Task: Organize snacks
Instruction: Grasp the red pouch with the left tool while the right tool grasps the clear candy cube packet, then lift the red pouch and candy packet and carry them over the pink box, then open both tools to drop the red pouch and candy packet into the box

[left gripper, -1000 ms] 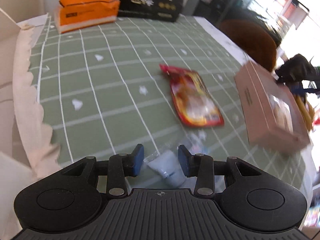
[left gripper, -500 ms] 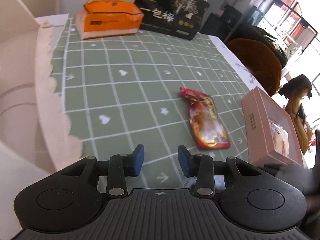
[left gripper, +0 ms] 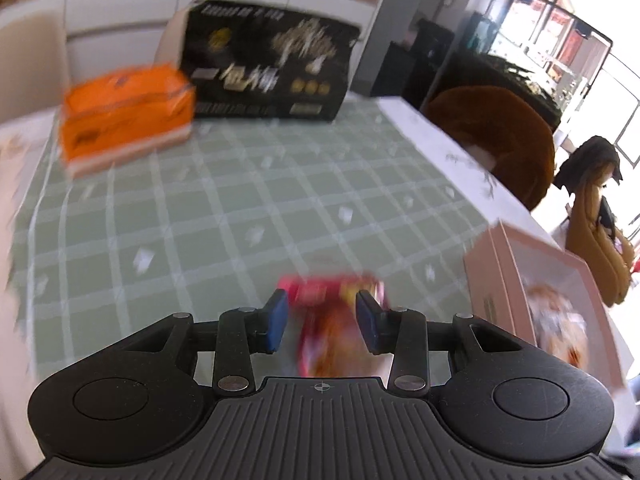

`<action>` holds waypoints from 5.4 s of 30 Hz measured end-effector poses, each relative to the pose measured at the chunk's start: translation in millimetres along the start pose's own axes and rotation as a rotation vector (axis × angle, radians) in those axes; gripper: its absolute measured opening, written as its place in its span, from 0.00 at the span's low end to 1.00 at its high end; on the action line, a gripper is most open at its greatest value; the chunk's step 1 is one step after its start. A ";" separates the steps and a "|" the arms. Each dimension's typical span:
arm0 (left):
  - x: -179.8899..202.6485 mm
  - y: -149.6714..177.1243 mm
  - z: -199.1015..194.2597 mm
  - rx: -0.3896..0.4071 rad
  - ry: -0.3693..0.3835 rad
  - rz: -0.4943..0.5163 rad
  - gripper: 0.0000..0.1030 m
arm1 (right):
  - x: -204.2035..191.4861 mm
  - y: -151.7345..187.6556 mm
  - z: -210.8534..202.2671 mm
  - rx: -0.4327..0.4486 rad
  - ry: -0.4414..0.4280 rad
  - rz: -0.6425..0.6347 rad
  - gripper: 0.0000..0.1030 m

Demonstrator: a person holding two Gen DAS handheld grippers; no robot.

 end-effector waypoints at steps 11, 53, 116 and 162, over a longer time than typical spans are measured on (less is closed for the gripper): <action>64.5 62.0 6.0 -0.062 0.182 0.559 0.31 | 68.7 41.6 -24.2 0.030 0.095 0.197 0.64; 84.9 148.8 -67.4 -0.310 0.328 -0.027 0.29 | -2.8 76.4 -36.0 0.073 0.066 0.060 0.72; 45.0 174.6 -144.0 -0.182 0.280 -0.049 0.21 | 7.2 84.2 -36.4 0.072 0.149 0.039 0.73; 102.7 85.8 -100.7 -0.031 0.257 0.071 0.23 | 139.9 -28.1 -143.1 0.440 0.040 0.295 0.59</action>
Point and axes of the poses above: each gripper's, at about its wrist camera, not at the fingertips, and z roughly the way its jaws point, x to its right, y to its underside, the point moved 3 cm from there along z, roughly the way its jaws point, and after that the axes turned 6 degrees about x, right-handed, at the moved point
